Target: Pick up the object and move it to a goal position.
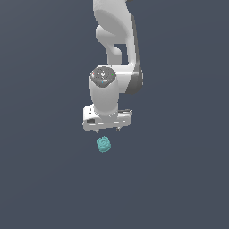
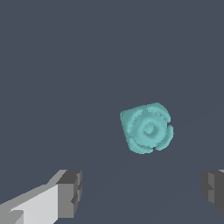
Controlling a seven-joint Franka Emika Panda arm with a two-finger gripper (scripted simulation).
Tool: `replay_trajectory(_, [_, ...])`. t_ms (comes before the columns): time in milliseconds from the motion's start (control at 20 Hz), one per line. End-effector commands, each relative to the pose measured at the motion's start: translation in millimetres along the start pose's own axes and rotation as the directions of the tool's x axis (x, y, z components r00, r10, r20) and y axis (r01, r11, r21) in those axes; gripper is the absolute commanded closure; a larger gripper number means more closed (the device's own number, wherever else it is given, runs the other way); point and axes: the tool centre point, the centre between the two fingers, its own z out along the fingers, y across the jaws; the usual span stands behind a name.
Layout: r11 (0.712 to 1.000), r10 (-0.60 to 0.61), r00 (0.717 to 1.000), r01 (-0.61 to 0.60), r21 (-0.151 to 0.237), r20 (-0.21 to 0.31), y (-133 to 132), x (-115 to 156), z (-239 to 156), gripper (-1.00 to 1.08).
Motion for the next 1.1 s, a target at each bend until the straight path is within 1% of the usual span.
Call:
replay_trajectory(0, [0.998,-0.058,0.998,0.058,-0.001,-0.002,6.6,5.8,11.0,-0.92])
replay_trajectory(250, [0.988,-0.154,0.988,0.154,-0.003,-0.007,17.4,14.8,29.8,-0.92])
replay_trajectory(500, [0.976,-0.218,0.976,0.218,-0.004,-0.01,24.7,20.4,42.9,-0.92])
replay_trajectory(800, [0.967,-0.254,0.967,0.254,-0.005,-0.013,28.9,23.3,50.6,-0.92])
replay_trajectory(1050, [0.968,-0.252,0.968,0.252,-0.004,-0.012,29.1,22.9,52.2,-0.92])
